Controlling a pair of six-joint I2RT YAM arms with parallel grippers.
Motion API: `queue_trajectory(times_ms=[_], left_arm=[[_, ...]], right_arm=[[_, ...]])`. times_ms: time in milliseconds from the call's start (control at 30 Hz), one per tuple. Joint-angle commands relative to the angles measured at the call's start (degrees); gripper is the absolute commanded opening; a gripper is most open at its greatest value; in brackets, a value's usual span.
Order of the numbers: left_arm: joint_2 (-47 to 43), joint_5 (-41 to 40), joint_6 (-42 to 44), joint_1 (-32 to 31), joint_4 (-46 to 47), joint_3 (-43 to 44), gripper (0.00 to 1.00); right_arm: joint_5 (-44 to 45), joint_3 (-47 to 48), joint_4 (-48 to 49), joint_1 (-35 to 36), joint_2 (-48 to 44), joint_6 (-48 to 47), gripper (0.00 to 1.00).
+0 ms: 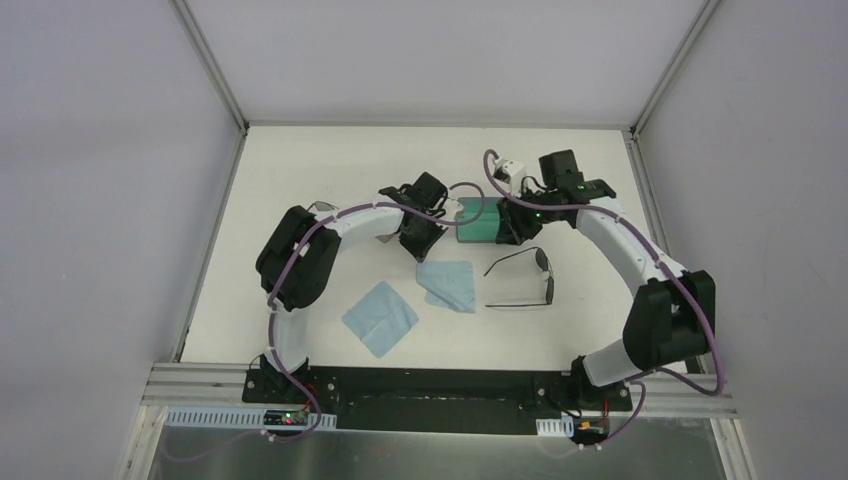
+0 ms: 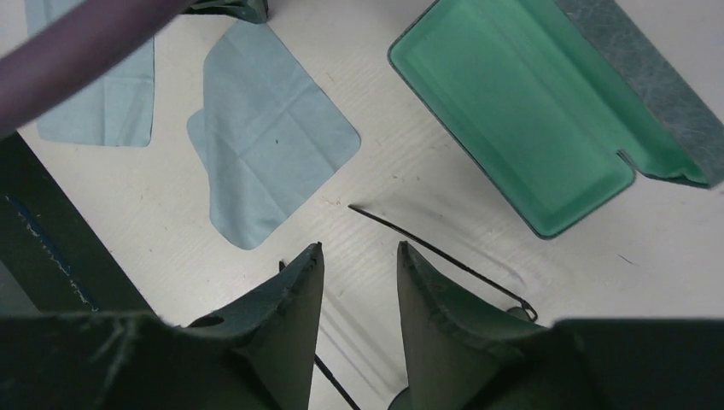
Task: Organize the sunglasses
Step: Fold the glasses cleaning cloth at the center of the board.
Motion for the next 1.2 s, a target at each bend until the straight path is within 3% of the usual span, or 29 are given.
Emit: queue_trajectory(times_ms=[0, 233, 433, 633, 1167], left_arm=[[-1.7, -2.9, 0.0, 0.5, 1.0, 2.9, 0.00], [-1.0, -0.7, -0.8, 1.1, 1.1, 3.6, 0.02], [-5.4, 11.3, -6.7, 8.0, 1.1, 0.1, 0.28], [-7.6, 26.4, -16.6, 13.5, 7.9, -6.7, 0.35], [-12.1, 22.3, -21.3, 13.9, 16.1, -16.6, 0.34]], right_arm=[[0.0, 2.4, 3.5, 3.0, 3.7, 3.2, 0.39], [0.9, 2.3, 7.0, 5.5, 10.8, 11.1, 0.35], [0.5, 1.0, 8.0, 6.9, 13.1, 12.7, 0.33], [5.0, -1.7, 11.5, 11.0, 15.8, 14.1, 0.38], [11.3, -0.7, 14.5, 12.9, 21.4, 20.4, 0.37]])
